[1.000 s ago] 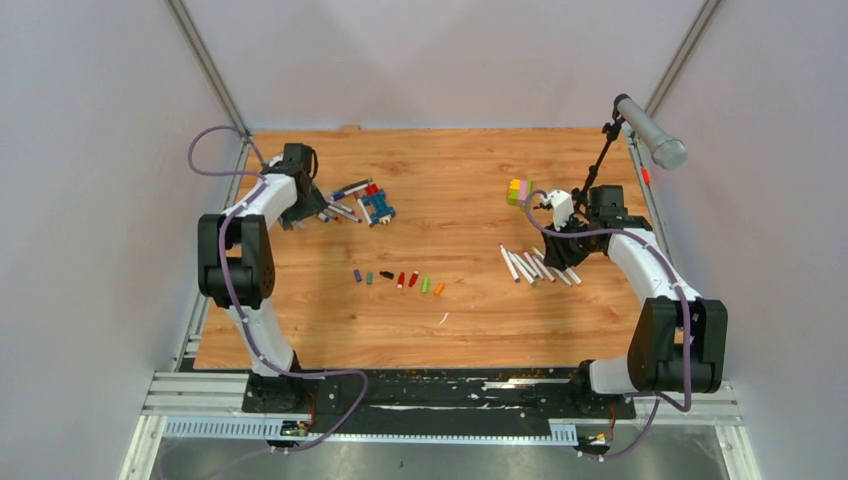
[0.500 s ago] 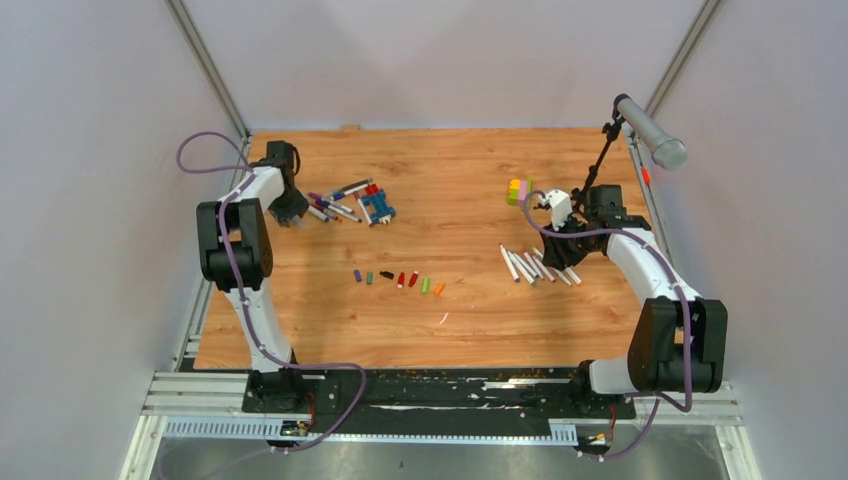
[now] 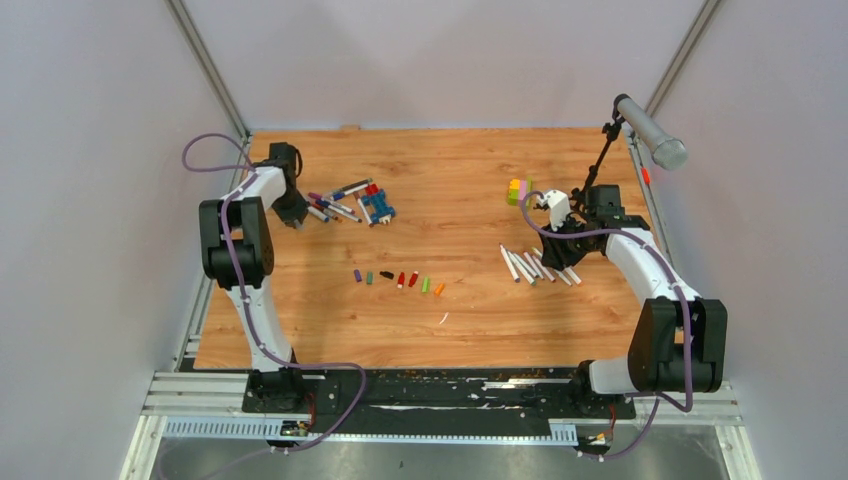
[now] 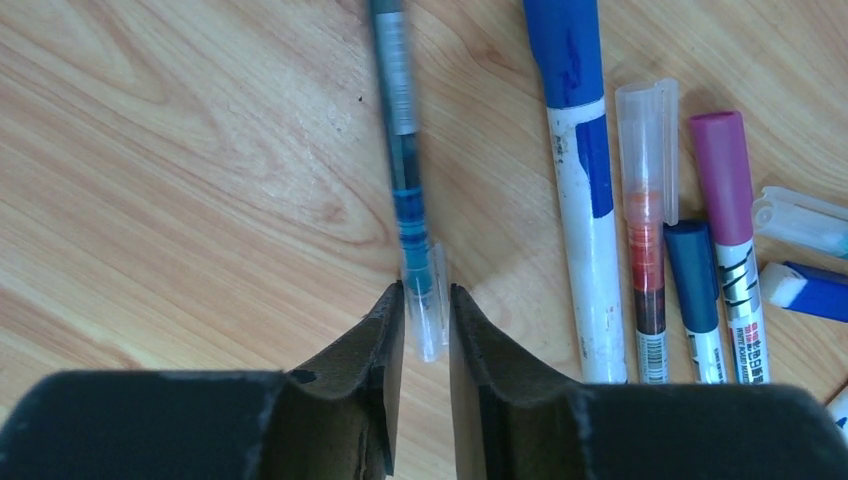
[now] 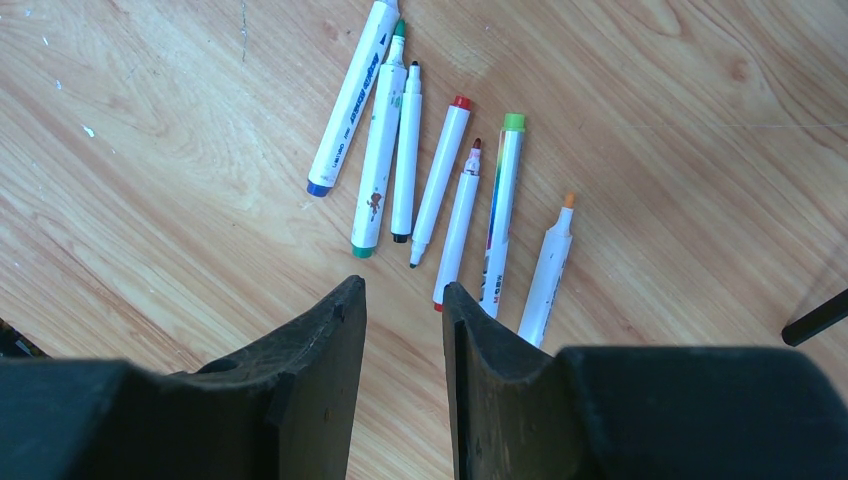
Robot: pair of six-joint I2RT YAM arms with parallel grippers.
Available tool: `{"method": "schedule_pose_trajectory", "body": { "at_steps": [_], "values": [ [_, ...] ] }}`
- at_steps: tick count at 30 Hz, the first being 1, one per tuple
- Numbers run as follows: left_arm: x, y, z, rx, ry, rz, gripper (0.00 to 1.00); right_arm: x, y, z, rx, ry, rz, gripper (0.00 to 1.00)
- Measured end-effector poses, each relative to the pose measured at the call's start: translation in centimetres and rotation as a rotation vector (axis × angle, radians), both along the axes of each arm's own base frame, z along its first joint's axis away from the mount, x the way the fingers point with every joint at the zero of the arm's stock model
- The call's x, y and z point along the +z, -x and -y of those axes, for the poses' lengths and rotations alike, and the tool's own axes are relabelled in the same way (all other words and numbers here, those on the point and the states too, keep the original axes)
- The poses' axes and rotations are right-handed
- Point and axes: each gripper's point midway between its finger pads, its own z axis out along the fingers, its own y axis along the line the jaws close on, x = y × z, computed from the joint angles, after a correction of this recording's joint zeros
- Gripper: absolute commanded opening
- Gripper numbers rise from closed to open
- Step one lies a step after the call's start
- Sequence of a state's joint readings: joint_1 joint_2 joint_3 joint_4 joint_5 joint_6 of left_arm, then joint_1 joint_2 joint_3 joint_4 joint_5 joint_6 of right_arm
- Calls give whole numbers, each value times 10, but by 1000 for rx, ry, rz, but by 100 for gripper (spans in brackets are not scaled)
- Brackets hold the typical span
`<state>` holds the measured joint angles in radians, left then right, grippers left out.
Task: Open the pen caps
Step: Pick up the pen from the center of the board.
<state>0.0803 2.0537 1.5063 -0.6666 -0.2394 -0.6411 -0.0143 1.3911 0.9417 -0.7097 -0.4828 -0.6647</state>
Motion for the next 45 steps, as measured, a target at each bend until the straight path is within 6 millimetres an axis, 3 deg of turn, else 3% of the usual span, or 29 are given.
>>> {"method": "schedule_pose_trajectory", "body": {
  "at_steps": [11,18,28,33,43,45],
  "values": [
    [-2,8,-3,-13,-12,3,24,1,0,-1,2,-4,1,35],
    [-4,18,-6,-46,-1,-8,43,4,1,-2,5,-9,11,35],
    [-2,11,-23,-68,19,-22,43,6,2,-3,8,-15,11,35],
    [-2,-4,-37,-57,17,-28,37,5,2,-3,9,-15,10,35],
    [-3,-11,-40,-70,23,-36,2,5,3,-3,10,-14,9,35],
    [-3,-11,-40,-73,24,-36,0,5,3,-3,10,-14,9,35]
  ]
}}
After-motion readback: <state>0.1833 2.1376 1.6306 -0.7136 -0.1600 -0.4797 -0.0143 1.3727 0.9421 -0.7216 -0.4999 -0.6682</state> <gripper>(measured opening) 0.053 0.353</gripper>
